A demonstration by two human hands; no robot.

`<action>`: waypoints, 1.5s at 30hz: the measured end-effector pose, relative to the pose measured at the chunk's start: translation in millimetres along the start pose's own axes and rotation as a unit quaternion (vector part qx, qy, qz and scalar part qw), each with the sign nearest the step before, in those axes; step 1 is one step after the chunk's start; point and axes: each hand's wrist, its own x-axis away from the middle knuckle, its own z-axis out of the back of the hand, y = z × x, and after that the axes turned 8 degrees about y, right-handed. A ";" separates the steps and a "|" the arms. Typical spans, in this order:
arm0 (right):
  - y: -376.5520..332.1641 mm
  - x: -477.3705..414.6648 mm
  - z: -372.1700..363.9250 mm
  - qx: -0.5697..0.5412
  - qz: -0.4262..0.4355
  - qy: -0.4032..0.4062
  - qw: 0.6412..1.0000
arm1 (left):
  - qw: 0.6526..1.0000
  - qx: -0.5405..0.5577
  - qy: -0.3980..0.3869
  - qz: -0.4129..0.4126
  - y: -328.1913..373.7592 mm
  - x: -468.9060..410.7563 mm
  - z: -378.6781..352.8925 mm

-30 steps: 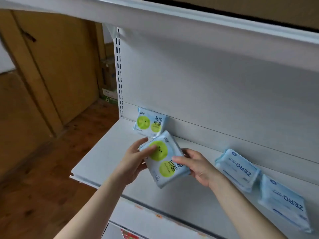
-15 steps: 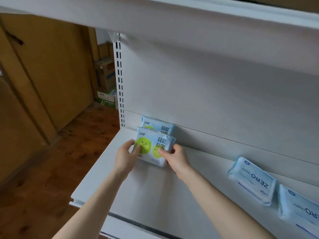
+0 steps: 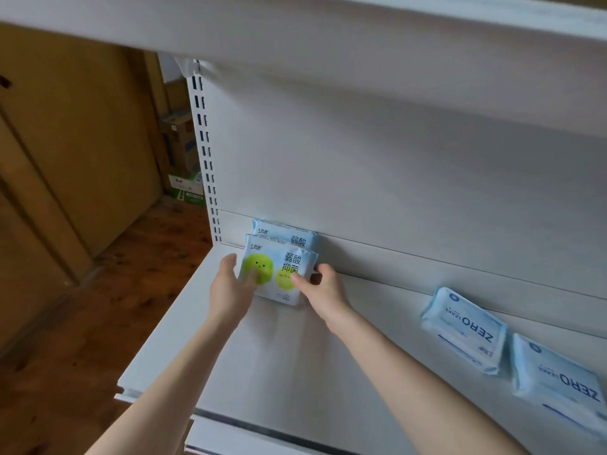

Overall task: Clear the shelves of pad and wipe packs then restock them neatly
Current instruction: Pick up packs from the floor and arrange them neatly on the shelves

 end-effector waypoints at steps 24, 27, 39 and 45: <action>108.1 41.1 240.5 0.224 0.137 0.177 0.949 | 0.979 0.169 -0.106 -0.029 72.0 179.5 -87.6; 84.2 53.8 245.8 0.004 0.095 0.162 0.982 | 0.973 0.181 -0.145 0.003 75.9 181.0 -86.1; 58.2 79.1 231.7 -0.304 -0.100 -0.081 0.944 | 0.888 0.363 -0.253 0.128 89.3 191.1 -77.4; 49.7 74.9 219.0 -0.239 -0.059 -0.122 0.962 | 0.904 0.300 -0.295 0.073 81.1 182.6 -57.4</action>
